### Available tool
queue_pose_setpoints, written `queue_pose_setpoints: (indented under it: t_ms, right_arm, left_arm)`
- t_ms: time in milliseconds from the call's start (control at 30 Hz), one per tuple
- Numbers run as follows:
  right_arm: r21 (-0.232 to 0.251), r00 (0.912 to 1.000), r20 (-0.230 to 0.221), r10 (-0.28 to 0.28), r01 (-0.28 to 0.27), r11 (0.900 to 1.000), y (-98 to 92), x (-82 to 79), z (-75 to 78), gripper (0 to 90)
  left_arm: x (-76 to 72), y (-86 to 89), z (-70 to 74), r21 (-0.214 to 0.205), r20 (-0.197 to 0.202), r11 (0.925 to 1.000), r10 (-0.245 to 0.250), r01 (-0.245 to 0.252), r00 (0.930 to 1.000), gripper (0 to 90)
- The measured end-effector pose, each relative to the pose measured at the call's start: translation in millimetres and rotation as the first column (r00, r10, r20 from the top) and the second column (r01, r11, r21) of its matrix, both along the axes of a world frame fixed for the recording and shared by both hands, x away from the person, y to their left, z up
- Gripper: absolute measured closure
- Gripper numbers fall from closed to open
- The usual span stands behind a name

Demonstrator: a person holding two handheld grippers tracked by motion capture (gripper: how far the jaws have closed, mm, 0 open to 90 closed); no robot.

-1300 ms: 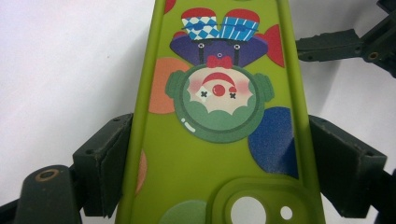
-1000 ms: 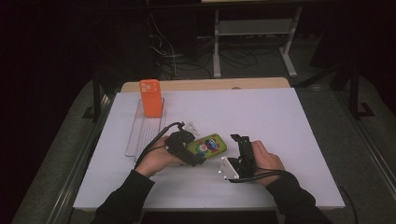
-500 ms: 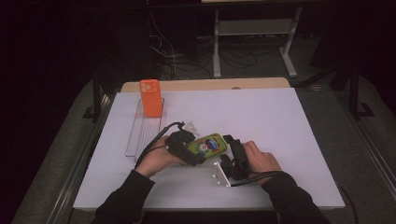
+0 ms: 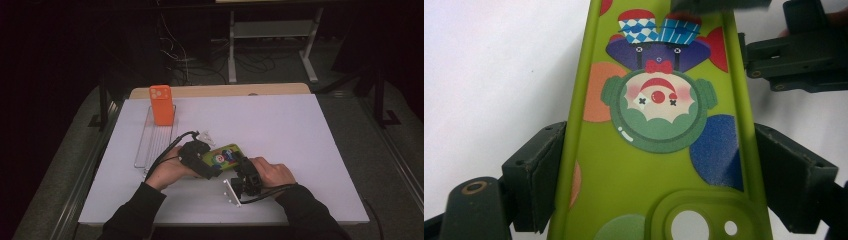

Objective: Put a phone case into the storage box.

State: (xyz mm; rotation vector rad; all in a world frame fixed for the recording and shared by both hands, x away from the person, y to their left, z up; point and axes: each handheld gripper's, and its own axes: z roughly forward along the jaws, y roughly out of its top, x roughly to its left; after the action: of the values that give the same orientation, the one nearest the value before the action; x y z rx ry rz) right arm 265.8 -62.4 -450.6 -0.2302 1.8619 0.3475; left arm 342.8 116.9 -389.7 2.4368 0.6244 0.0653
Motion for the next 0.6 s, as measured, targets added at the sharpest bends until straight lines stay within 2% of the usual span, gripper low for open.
queue_pose_setpoints:
  t_ms: [100, 133, 200, 267, 333, 367, 433, 600]
  right_arm:
    - [-0.008, 1.0, -0.002, 0.006, -0.006, 0.9999, 0.8, -0.7, -0.3, 60.4]
    - [-0.011, 0.9999, 0.007, 0.01, -0.01, 0.9999, 1.1, -0.7, -0.7, 62.0]
    - [-0.018, 0.9999, 0.007, 0.012, -0.012, 0.9998, 1.6, -1.1, -1.2, 67.6]
    - [-0.021, 0.9999, 0.0, 0.014, -0.014, 0.9997, 1.9, -1.6, -1.3, 70.9]
    - [-0.022, 0.9999, 0.002, 0.016, -0.016, 0.9996, 1.9, -2.0, -1.1, 72.6]
    - [-0.026, 0.9999, -0.001, 0.017, -0.017, 0.9995, 2.0, -1.8, -0.8, 73.1]
    - [-0.034, 0.9998, 0.009, 0.017, -0.016, 0.9993, 2.0, -1.9, -0.9, 74.3]
    - [-0.039, 0.9999, 0.009, 0.009, -0.008, 0.9992, 3.1, -2.4, -0.7, 74.9]
  left_arm:
    - [0.2, 0.3, 0.1, -0.001, 0.001, 1.0, 0.001, -0.001, 1.0, 15.0]
    - [-0.5, -0.4, -0.6, -0.015, -0.004, 0.9998, 0.013, -0.013, 0.9999, 15.0]
    - [-0.4, -0.3, -0.6, -0.013, -0.004, 0.9998, 0.012, -0.012, 0.9999, 15.0]
    - [0.7, 0.8, 0.4, 0.008, 0.002, 0.9999, -0.011, 0.011, 0.9999, 14.9]
    - [1.0, 1.0, 0.1, 0.008, 0.0, 0.9999, -0.011, 0.011, 0.9999, 15.0]
    - [-0.2, -0.4, -1.0, -0.02, -0.007, 0.9997, 0.015, -0.015, 0.9999, 15.0]
    - [0.4, 0.1, -0.9, -0.026, -0.012, 0.9995, 0.018, -0.019, 0.9998, 14.9]
    - [1.5, 1.5, -0.3, -0.012, -0.009, 0.9999, 0.002, -0.003, 1.0, 14.7]
